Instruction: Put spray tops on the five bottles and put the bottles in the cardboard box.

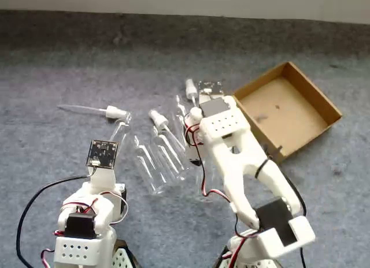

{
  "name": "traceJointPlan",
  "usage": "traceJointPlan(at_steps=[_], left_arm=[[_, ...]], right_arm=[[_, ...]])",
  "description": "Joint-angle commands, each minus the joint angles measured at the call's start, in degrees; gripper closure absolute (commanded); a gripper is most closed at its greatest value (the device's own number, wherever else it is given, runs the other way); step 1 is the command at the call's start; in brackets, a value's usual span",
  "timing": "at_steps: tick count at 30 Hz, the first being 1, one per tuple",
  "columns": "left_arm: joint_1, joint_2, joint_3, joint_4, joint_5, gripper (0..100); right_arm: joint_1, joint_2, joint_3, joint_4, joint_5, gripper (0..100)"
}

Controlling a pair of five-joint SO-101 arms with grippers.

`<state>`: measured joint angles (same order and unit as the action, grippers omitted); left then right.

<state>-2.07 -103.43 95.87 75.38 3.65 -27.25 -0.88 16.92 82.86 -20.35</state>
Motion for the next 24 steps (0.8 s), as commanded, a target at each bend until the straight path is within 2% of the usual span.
traceJointPlan(at_steps=[1,8,13,15,19,24], left_arm=[[0.84,-0.48,1.27,0.26,0.53,99],[0.84,-0.48,1.27,0.26,0.53,99],[0.84,-0.48,1.27,0.26,0.53,99],[0.84,-0.48,1.27,0.26,0.53,99],[0.84,-0.48,1.27,0.26,0.53,99],[0.84,-0.48,1.27,0.26,0.53,99]], right_arm=[[-0.75,3.03,-3.30,-0.40,-0.79,77.8],[-0.57,13.58,-3.65,-0.40,-0.62,79.5],[-0.57,15.69,-3.74,-0.31,0.18,95.1],[-0.57,15.69,-3.91,-0.22,3.78,99.7],[-0.48,15.60,-3.91,1.36,10.46,99.4],[2.95,12.97,-7.25,6.55,18.46,99.4]])
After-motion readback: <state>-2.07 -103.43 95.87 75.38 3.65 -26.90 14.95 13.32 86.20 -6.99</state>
